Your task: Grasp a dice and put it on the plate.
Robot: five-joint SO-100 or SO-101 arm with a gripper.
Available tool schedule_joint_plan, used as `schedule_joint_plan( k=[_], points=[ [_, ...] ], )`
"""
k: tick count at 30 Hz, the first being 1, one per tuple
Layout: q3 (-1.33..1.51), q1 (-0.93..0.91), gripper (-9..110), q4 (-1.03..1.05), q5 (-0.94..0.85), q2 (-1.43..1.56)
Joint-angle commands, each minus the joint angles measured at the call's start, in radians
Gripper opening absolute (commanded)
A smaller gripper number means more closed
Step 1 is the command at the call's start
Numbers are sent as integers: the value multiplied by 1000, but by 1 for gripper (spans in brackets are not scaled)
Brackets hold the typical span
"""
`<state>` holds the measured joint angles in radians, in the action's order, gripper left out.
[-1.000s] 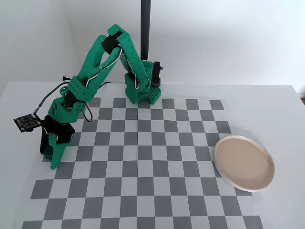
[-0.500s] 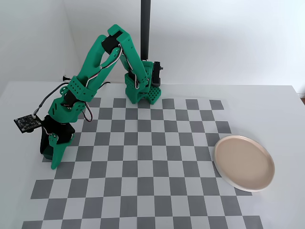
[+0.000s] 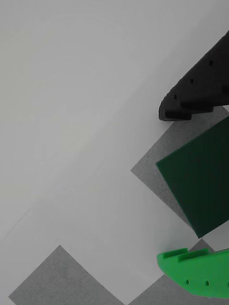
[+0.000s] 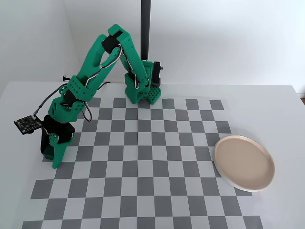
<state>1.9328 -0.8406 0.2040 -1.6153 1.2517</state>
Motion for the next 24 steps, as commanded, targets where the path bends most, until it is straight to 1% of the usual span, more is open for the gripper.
schedule_joint_plan(
  k=[1,24],
  points=[
    [21,-5,23,11,-14,41],
    [201,-8,23,-46,-74,110]
  ],
)
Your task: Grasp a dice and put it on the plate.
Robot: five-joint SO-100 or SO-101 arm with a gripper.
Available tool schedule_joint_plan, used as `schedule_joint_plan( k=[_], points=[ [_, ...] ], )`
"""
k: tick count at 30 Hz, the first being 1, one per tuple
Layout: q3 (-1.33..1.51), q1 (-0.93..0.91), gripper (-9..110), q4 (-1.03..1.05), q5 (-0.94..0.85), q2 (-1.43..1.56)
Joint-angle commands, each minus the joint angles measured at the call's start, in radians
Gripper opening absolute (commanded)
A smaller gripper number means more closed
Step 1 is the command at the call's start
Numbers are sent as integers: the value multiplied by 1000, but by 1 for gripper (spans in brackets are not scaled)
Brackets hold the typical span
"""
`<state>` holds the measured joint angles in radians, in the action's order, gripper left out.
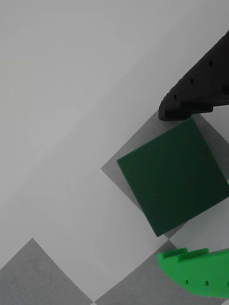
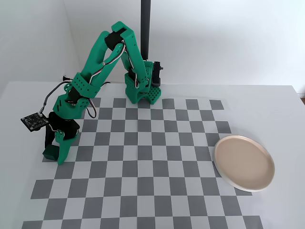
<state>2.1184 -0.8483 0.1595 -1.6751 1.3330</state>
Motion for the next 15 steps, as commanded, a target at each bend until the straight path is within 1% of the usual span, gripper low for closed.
schedule_joint_plan(
  k=[1,5,10,15],
  points=[
    [20,0,23,-3,-15,32],
    [35,0,23,-5,-15,48],
    [43,3,16,-6,-14,61],
    [46,8,12,-6,-9,69]
  ],
)
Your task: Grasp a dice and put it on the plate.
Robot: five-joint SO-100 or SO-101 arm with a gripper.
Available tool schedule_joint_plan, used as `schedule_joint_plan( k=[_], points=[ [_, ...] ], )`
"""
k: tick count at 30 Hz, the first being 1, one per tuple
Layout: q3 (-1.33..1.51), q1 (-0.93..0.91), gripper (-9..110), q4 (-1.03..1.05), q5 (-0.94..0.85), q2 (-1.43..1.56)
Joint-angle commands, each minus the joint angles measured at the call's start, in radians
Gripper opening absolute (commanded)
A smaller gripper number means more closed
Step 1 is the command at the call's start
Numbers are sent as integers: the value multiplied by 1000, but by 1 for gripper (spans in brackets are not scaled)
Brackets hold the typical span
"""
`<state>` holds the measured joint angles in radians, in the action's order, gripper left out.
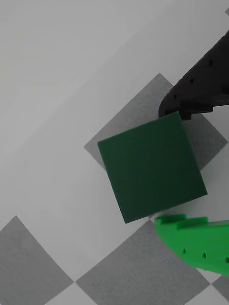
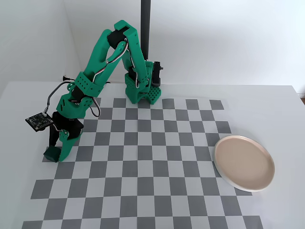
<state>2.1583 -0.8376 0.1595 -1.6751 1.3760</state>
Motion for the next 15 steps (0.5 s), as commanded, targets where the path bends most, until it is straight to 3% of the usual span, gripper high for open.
schedule_joint_plan(
  k=[1,10,15],
  points=[
    [6,-2,11,-6,-8,26],
    [6,5,-4,-12,3,21],
    [6,14,-4,-31,12,17]
  ],
)
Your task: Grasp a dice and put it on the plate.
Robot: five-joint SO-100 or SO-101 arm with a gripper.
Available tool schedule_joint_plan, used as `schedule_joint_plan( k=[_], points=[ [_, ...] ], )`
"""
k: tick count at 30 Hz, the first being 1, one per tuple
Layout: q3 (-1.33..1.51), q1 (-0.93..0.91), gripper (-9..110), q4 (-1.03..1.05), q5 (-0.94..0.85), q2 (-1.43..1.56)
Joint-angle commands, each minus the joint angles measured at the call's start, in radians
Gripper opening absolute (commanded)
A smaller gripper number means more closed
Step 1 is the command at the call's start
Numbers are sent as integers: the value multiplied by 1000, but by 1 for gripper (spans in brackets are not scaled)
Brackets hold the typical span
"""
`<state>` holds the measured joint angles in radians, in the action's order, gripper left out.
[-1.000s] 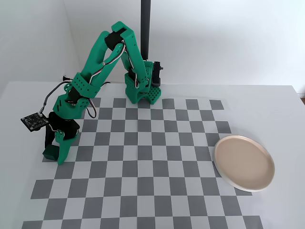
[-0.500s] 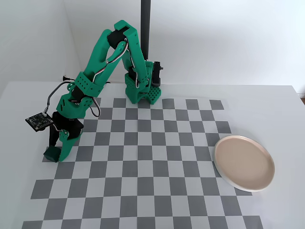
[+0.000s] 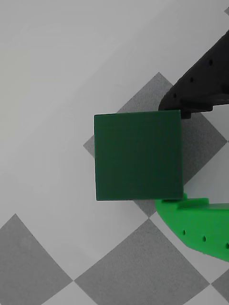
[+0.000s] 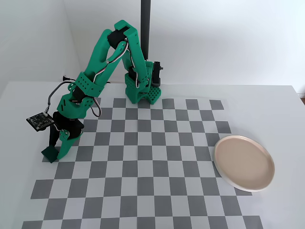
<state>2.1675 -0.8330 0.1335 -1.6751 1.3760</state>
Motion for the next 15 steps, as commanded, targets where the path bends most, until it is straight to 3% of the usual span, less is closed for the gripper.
schedule_joint_plan(
  k=[1,15],
  points=[
    [-3,14,-4,-11,18,17],
    [-57,170,-4,-3,224,206]
  ],
)
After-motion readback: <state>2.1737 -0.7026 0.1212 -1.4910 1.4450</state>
